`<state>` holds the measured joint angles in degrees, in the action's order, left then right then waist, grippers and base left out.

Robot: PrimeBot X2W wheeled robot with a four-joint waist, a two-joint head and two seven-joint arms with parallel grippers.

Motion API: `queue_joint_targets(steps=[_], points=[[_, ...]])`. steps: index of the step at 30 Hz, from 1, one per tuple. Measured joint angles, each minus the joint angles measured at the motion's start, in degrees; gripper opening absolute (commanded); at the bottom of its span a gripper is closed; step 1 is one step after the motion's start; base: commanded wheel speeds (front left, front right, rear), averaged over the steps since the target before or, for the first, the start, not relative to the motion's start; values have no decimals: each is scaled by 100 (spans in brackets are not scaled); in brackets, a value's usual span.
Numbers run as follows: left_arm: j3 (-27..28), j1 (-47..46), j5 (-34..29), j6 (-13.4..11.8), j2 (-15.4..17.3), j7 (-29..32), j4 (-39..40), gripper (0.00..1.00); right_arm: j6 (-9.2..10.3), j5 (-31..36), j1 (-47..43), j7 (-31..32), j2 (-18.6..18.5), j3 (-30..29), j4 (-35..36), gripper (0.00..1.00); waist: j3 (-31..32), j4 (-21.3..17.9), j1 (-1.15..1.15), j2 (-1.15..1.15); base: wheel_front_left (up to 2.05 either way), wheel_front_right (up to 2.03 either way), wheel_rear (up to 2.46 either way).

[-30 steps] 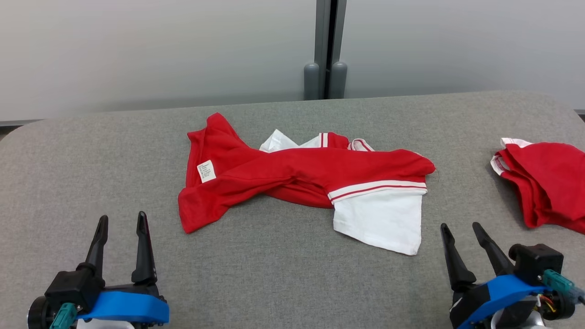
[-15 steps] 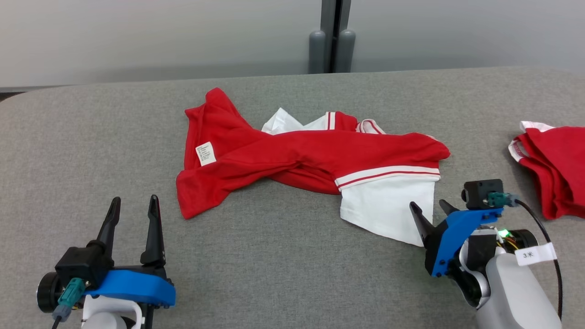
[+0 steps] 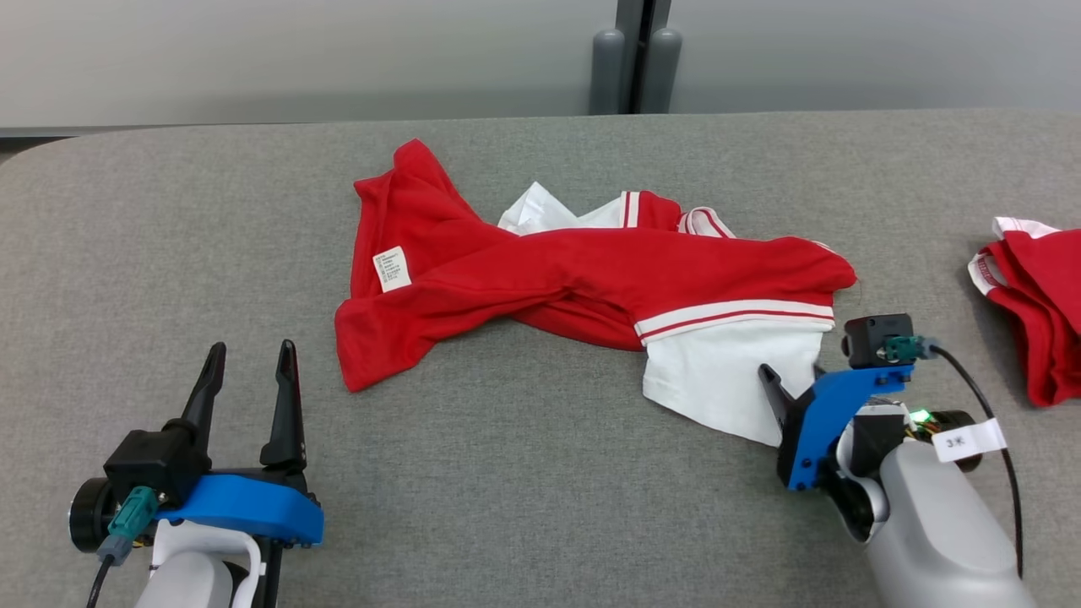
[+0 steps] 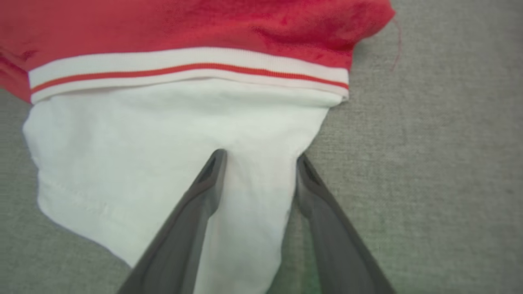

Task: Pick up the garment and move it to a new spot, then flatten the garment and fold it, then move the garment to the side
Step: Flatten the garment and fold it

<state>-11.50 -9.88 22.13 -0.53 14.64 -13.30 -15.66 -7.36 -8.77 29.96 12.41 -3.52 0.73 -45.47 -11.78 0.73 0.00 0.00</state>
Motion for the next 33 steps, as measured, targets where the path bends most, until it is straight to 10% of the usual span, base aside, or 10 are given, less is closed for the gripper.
queue_joint_targets(steps=[21,22,23,33], points=[[343,512,183,-204,30,-143,101,100,-13,140,-2355,-32,-81,-827,2644,0,503,-341,1,0,0,0,0],[341,520,185,-213,27,-144,102,100,-13,165,-2443,-9,-57,-878,2772,30,519,-340,1,0,0,0,0],[335,522,183,-218,26,-144,110,100,-13,176,-2503,14,-43,-926,2884,100,536,-332,1,0,0,0,0],[164,600,158,-219,10,-67,138,100,-12,236,-2791,-765,49,-1027,3802,100,686,-255,1,0,0,0,0]])
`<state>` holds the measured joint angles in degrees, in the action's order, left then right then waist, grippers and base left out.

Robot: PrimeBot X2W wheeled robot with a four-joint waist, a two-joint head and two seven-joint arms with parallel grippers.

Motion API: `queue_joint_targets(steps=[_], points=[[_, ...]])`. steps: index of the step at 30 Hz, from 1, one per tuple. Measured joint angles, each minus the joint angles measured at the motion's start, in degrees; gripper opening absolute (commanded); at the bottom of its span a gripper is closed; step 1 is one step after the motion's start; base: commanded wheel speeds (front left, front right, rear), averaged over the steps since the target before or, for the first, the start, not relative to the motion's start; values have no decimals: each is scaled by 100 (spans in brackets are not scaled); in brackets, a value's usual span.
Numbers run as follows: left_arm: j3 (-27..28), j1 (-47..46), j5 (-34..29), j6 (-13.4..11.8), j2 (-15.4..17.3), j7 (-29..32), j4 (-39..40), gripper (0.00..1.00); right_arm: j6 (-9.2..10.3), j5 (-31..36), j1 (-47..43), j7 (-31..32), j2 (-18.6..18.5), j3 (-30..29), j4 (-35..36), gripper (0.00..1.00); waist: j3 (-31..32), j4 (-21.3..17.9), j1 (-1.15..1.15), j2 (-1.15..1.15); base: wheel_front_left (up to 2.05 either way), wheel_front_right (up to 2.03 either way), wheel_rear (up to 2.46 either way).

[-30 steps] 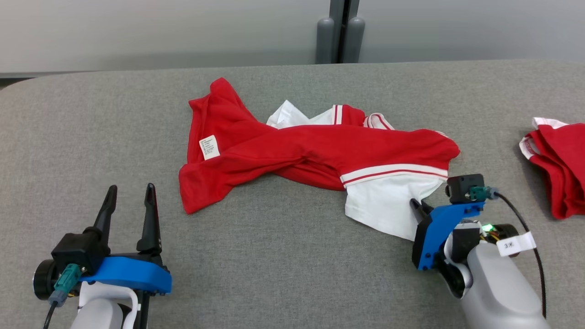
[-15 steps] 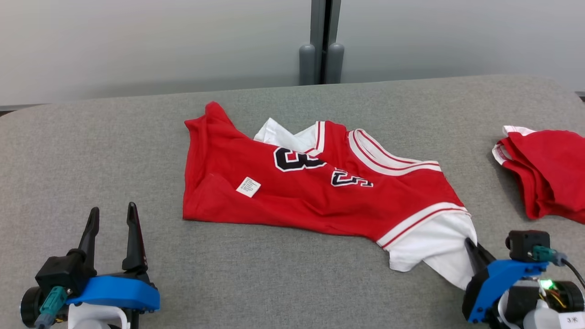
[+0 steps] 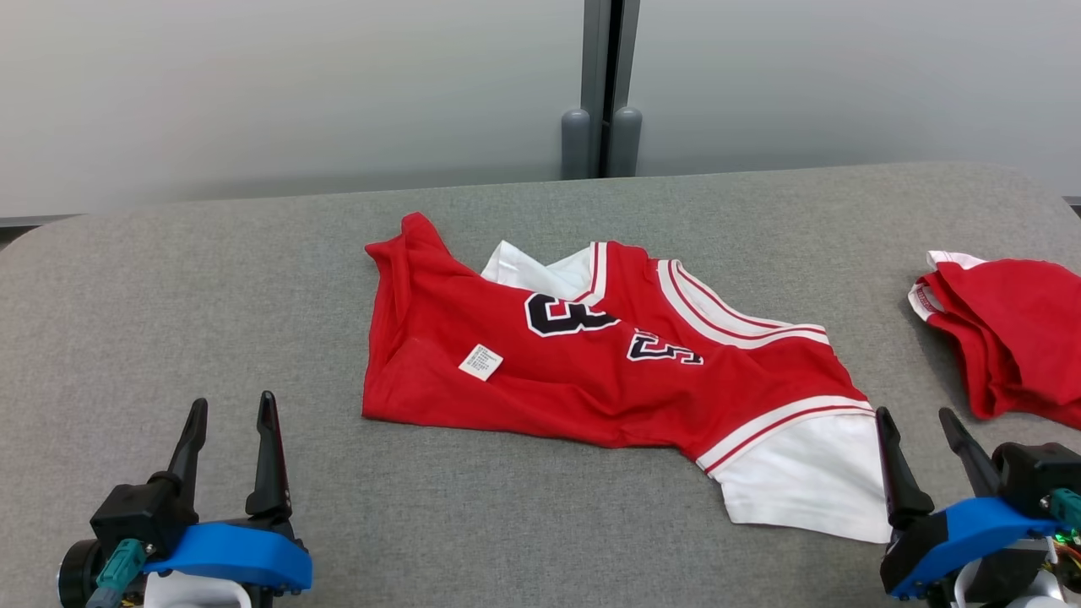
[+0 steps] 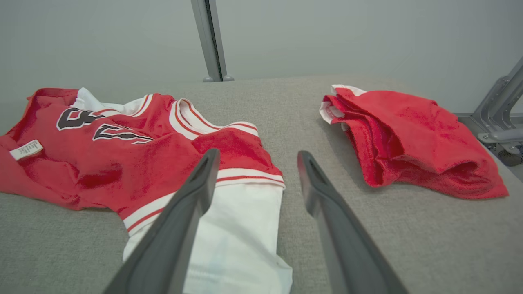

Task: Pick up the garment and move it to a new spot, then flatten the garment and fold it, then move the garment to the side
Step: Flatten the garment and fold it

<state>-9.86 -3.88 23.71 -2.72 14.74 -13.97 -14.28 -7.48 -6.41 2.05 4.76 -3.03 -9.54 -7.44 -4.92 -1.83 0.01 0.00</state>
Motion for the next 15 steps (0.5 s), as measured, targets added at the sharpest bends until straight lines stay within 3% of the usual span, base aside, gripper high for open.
queue_joint_targets(steps=[8,15], points=[[-33,26,7,-26,-1,25,35,100,0,87,-129,-1065,12,288,191,100,48,-43,0,0,0,0,0],[-57,125,43,-45,-60,-1,30,100,0,21,-199,-1199,12,335,25,100,112,-17,0,0,0,0,0]])
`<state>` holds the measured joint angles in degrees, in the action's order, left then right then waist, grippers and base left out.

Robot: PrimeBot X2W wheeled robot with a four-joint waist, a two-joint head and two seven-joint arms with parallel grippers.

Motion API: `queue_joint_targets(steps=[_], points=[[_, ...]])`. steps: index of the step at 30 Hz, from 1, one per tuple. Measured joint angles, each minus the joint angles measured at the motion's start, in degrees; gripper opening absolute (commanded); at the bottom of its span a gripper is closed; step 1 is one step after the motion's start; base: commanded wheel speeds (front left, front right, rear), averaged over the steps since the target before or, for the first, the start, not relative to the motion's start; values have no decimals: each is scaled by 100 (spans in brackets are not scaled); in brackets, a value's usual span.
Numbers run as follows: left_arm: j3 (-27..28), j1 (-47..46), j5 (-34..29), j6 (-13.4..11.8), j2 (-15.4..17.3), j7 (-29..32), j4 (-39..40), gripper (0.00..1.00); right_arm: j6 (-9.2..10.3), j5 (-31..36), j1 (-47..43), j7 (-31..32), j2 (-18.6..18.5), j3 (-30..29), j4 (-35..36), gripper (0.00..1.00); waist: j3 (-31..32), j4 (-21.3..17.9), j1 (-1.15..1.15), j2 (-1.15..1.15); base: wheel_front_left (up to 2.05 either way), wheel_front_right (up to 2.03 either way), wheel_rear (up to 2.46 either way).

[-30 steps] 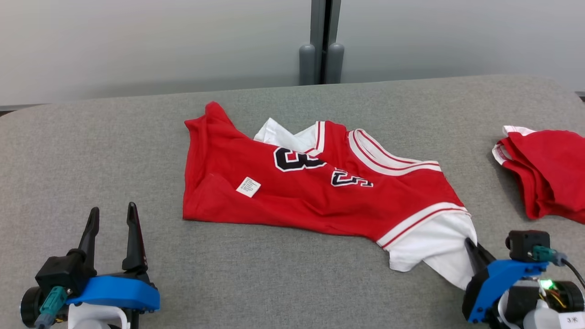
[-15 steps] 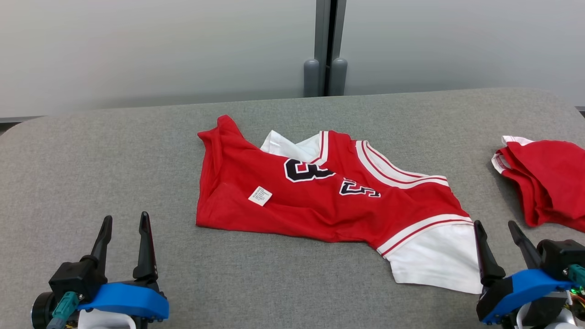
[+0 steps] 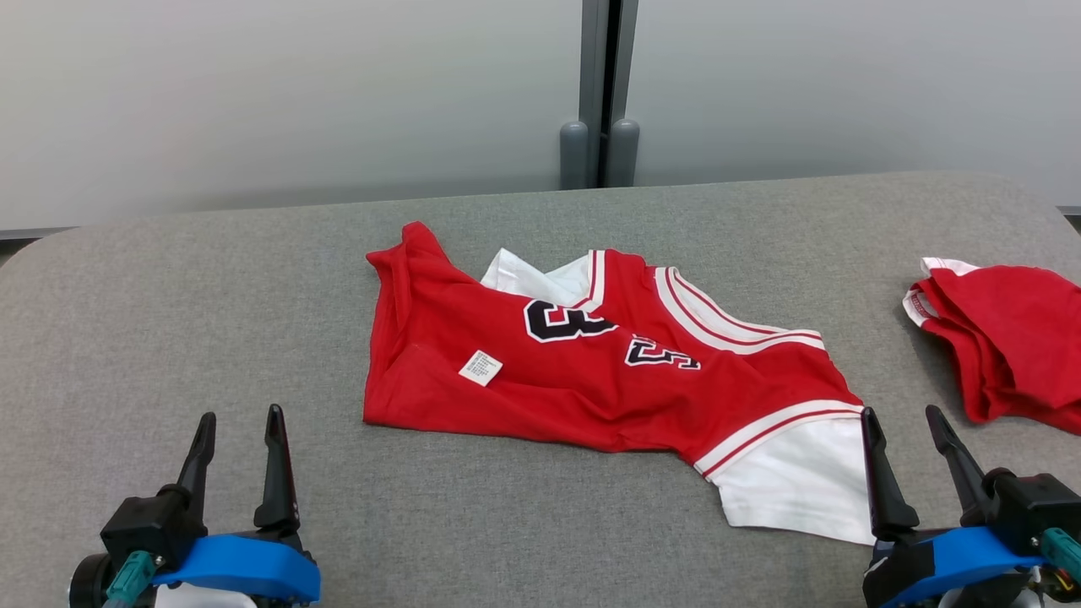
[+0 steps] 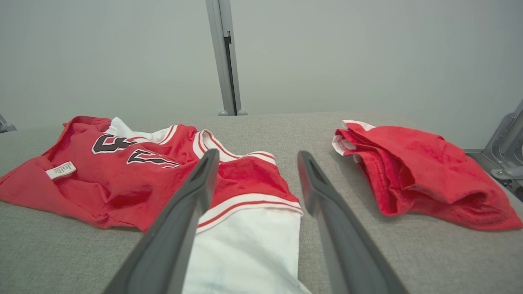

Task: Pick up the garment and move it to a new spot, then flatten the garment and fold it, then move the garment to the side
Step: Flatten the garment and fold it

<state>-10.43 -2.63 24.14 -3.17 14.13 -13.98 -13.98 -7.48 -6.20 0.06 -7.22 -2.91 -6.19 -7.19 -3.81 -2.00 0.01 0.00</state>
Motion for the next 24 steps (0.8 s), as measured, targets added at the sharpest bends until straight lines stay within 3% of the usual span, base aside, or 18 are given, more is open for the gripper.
queue_joint_targets(steps=[7,14,20,24], points=[[-333,-432,-58,170,4,357,-105,100,0,-20,43,9,1,26,15,100,-90,10,0,0,0,0,0],[-750,-1509,-45,408,-91,1655,-932,100,0,-134,198,7,2,209,22,100,-403,-142,-1,0,0,0,0],[-855,-2356,111,270,-301,2788,-1588,100,0,-204,366,-62,3,280,-26,100,-766,-365,-1,0,0,0,0],[-865,-2629,152,145,-344,3127,-1871,100,0,-255,460,-127,1,322,-96,100,-917,-474,-2,0,0,0,0]])
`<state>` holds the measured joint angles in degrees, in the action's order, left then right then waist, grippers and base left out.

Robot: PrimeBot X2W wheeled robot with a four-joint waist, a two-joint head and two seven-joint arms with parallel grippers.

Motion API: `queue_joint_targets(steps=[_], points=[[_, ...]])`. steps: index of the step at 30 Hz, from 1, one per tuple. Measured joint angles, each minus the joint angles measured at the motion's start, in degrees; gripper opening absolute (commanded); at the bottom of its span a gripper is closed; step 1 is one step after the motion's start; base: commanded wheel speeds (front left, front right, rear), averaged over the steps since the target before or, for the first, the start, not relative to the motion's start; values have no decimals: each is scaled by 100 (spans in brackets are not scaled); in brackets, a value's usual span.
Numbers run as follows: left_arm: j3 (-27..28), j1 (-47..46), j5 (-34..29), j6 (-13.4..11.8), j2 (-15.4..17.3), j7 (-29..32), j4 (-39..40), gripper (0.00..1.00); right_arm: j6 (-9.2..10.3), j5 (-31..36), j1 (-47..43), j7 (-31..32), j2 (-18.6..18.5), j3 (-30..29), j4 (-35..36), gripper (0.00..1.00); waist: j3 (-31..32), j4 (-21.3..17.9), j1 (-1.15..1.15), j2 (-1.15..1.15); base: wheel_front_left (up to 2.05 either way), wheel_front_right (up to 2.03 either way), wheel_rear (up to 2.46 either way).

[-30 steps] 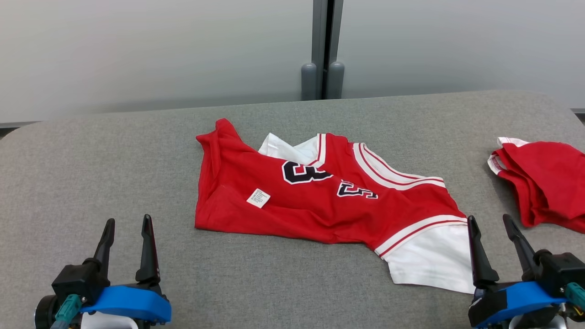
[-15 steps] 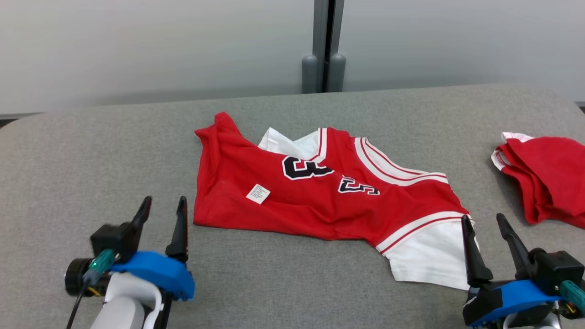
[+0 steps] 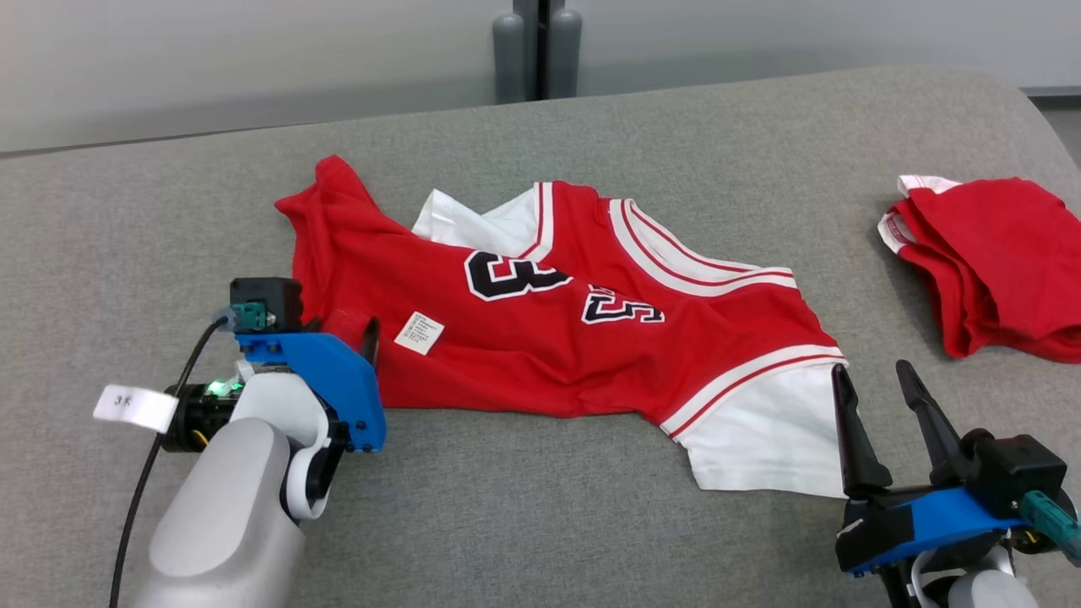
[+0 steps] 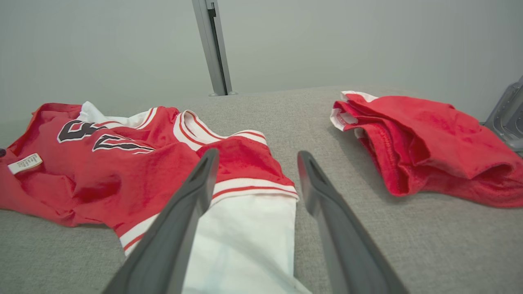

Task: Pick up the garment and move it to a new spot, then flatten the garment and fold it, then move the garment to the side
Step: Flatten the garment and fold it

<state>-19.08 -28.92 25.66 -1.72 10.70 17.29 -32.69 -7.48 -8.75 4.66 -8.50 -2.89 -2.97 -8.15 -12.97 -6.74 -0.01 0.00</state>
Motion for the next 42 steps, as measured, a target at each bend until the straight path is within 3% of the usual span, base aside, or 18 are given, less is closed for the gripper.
queue_joint_targets(steps=[5,6,7,8,9,15,23,24,25,26,27,34,42], points=[[-69,-198,-3,-24,19,396,-279,100,0,-26,108,-76,2,42,-101,100,-90,-73,0,0,0,0,0],[-109,-220,-2,14,27,468,-314,95,0,-33,109,-104,2,41,-126,100,-97,-79,0,0,0,0,0],[-148,-236,1,67,33,534,-345,44,0,-35,110,-114,2,40,-149,100,-100,-81,0,0,0,0,0],[-180,-241,1,107,38,538,-347,27,0,-37,112,-119,2,34,-167,100,-102,-81,0,0,0,0,0],[-193,-253,5,136,41,539,-344,0,0,-43,114,-124,2,26,-185,100,-100,-77,0,0,0,0,0],[-218,-120,67,326,69,263,-76,0,0,-49,121,-160,2,13,-222,100,-2,23,0,0,0,0,0],[-179,1311,166,309,354,-334,1217,0,0,-14,-34,-105,1,-165,-141,100,236,291,1,0,0,0,0],[-180,1526,183,261,378,-358,1402,9,0,-4,-58,-88,3,-183,-137,100,262,338,1,0,0,0,0],[-168,1735,211,215,398,-354,1583,24,0,-4,-63,-59,2,-188,-121,100,285,384,1,0,0,0,0],[-157,1940,238,154,413,-352,1741,47,0,-4,-68,-56,3,-200,-101,100,305,428,1,0,0,0,0],[-125,2136,265,51,417,-350,1885,100,0,-4,-78,-38,3,-213,-80,100,327,472,1,0,0,0,0],[213,2994,576,-303,399,-515,2532,100,0,-2,-151,45,3,-214,-14,100,497,663,1,0,0,0,0],[722,3231,714,-605,435,-1009,2664,100,0,2,-249,116,4,-282,70,100,677,662,1,0,0,0,0]])
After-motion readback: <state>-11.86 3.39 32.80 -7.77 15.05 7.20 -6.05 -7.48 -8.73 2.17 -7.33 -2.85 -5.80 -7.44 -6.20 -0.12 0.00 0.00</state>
